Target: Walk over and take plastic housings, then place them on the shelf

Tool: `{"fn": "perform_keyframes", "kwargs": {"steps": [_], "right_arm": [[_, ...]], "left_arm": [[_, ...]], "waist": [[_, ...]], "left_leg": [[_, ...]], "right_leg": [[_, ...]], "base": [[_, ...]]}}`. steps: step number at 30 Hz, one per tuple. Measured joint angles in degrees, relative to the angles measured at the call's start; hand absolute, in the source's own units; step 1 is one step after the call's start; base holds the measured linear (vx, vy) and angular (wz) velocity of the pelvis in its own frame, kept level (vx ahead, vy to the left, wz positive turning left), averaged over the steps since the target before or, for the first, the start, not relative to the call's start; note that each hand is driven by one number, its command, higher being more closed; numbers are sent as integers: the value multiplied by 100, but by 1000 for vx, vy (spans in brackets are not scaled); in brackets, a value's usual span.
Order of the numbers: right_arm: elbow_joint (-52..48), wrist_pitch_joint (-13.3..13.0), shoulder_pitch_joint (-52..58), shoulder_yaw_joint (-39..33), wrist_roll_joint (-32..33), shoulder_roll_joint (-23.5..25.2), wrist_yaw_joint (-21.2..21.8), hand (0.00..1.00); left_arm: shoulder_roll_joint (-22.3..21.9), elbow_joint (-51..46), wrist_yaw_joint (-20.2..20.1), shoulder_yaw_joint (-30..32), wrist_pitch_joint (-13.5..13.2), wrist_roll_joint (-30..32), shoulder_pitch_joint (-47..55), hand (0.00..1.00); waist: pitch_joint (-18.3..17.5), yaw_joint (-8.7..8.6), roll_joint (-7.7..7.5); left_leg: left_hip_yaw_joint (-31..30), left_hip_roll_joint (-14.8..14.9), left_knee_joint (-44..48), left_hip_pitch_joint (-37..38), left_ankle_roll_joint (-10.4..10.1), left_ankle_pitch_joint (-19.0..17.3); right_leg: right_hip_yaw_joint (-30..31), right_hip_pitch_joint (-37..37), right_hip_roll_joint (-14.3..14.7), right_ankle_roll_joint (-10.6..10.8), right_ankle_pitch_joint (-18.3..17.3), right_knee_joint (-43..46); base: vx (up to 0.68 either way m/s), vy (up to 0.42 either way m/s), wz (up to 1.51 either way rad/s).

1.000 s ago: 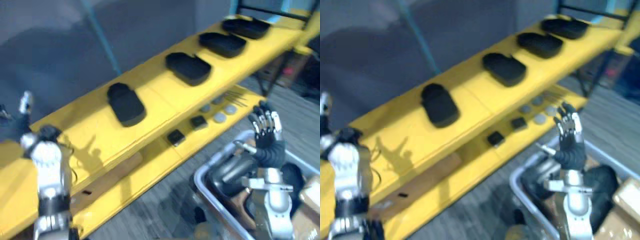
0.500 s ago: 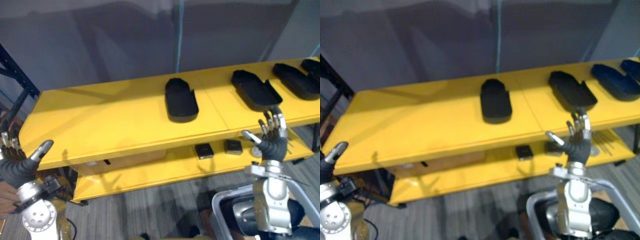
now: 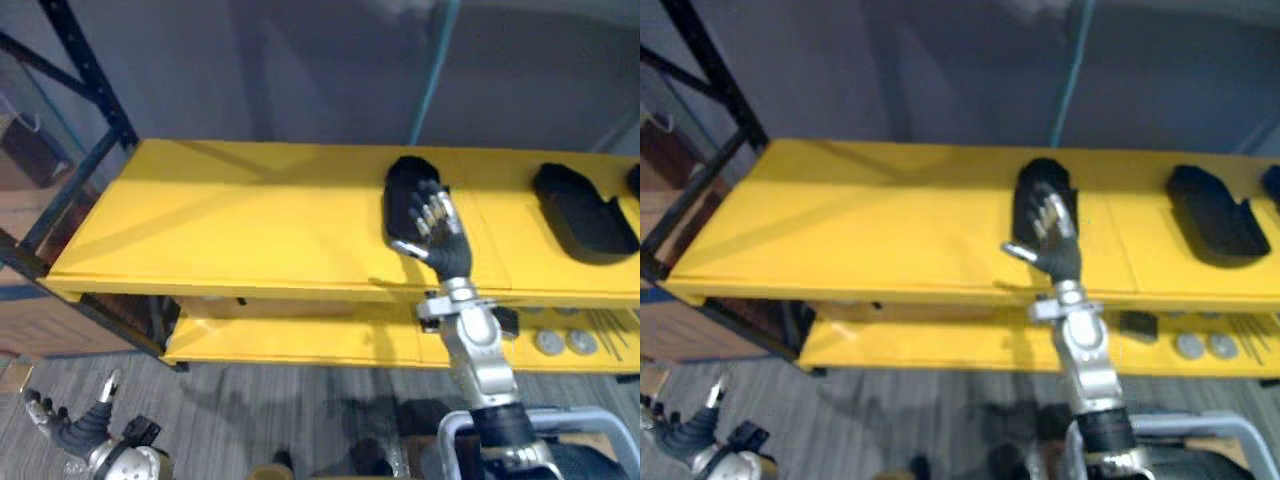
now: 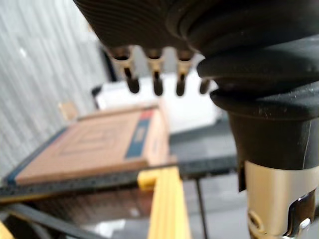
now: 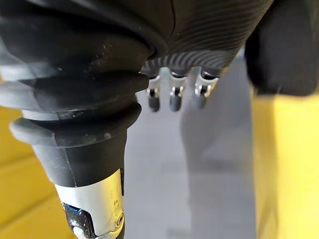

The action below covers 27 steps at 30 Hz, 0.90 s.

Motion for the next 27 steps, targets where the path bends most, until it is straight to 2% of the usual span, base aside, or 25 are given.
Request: {"fn": "perform_keyframes", "kwargs": {"steps": [2, 5, 9, 11, 13, 18, 21, 27], "right_arm": [[205, 9, -185, 153, -200, 131, -37, 0], [448, 152, -354, 332, -303, 317, -249, 0], [913, 327, -570, 547, -403, 447, -590, 0], [1273, 387, -627, 600, -407, 516, -796, 0], [1607, 389, -658, 651, -456, 624, -968, 0], [2292, 390, -856, 802, -799, 903, -1365, 0], [2554, 394, -941, 929, -891, 1024, -1504, 0], [3247, 394, -1413, 924, -1082, 1203, -1787, 0]], "left_arm": [[2, 340, -114, -4, 13, -7, -81, 0], [10, 911, -573, -106, 108, -75, -123, 0], [85, 2123, -1520, -526, 545, -384, -122, 0], [45, 2888, -2082, -734, 841, -525, -115, 0], [45, 3343, -2396, -799, 1037, -781, -73, 0], [56, 3893, -2889, -796, 1285, -1192, 1, 0], [55, 4028, -3038, -804, 1404, -1207, 1, 0], [60, 4103, -3101, -931, 1461, -1361, -23, 0]], "waist": [[-22, -1, -36], [-74, 10, -116], [-78, 41, -123], [-76, 125, -119], [-74, 171, -116], [-58, 266, -80], [-44, 295, -59], [77, 346, 57]], "left_leg": [[9, -7, 0, 2, 0, 0], [24, -4, 0, 10, 0, 1], [44, 1, -3, 6, 1, 1], [54, 17, -3, 7, -1, 1], [58, 39, -2, 10, -9, 6], [84, 48, -29, 27, -21, 13], [35, 17, -38, 66, -22, 11], [-5, -58, -44, 109, -7, -2]], "right_leg": [[-7, 0, -11, 0, 0, 0], [-7, 3, -10, 0, 0, 0], [-4, 9, -15, -6, -5, -1], [-4, 6, -1, -21, -16, -1], [-4, 7, 21, -34, -24, -1], [1, 25, 29, -16, -41, 0], [-62, 98, -10, 43, -82, 1], [-167, 195, -98, 90, -105, 1]], "base": [[0, 0, 0], [-9, 3, -1], [-26, 7, -2], [0, 0, 0], [0, 0, 0], [0, 0, 0], [19, 33, 8], [11, 47, 9]]}}
